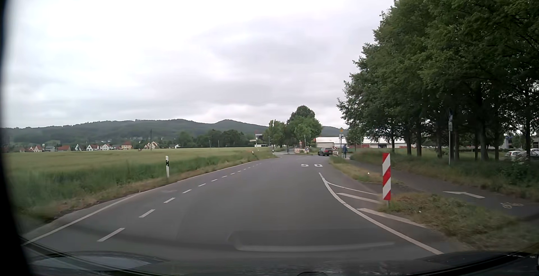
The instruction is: Follow the waypoints while adhering to traffic rules and regulations
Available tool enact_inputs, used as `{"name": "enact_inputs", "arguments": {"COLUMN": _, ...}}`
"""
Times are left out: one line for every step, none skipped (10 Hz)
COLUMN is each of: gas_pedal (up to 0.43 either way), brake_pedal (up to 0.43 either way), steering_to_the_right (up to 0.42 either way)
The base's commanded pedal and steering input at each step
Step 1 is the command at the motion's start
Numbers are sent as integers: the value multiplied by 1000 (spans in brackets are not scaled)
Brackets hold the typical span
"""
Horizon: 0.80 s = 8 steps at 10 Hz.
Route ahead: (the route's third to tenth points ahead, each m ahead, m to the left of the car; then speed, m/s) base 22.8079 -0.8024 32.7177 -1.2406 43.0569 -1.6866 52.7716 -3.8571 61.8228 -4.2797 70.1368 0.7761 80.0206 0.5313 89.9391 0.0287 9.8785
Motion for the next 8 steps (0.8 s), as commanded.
{"name": "enact_inputs", "arguments": {"gas_pedal": 87, "brake_pedal": 0, "steering_to_the_right": -5}}
{"name": "enact_inputs", "arguments": {"gas_pedal": 98, "brake_pedal": 0, "steering_to_the_right": -4}}
{"name": "enact_inputs", "arguments": {"gas_pedal": 118, "brake_pedal": 0, "steering_to_the_right": -2}}
{"name": "enact_inputs", "arguments": {"gas_pedal": 130, "brake_pedal": 0, "steering_to_the_right": 1}}
{"name": "enact_inputs", "arguments": {"gas_pedal": 138, "brake_pedal": 0, "steering_to_the_right": 3}}
{"name": "enact_inputs", "arguments": {"gas_pedal": 138, "brake_pedal": 0, "steering_to_the_right": 5}}
{"name": "enact_inputs", "arguments": {"gas_pedal": 138, "brake_pedal": 0, "steering_to_the_right": 6}}
{"name": "enact_inputs", "arguments": {"gas_pedal": 138, "brake_pedal": 0, "steering_to_the_right": 6}}
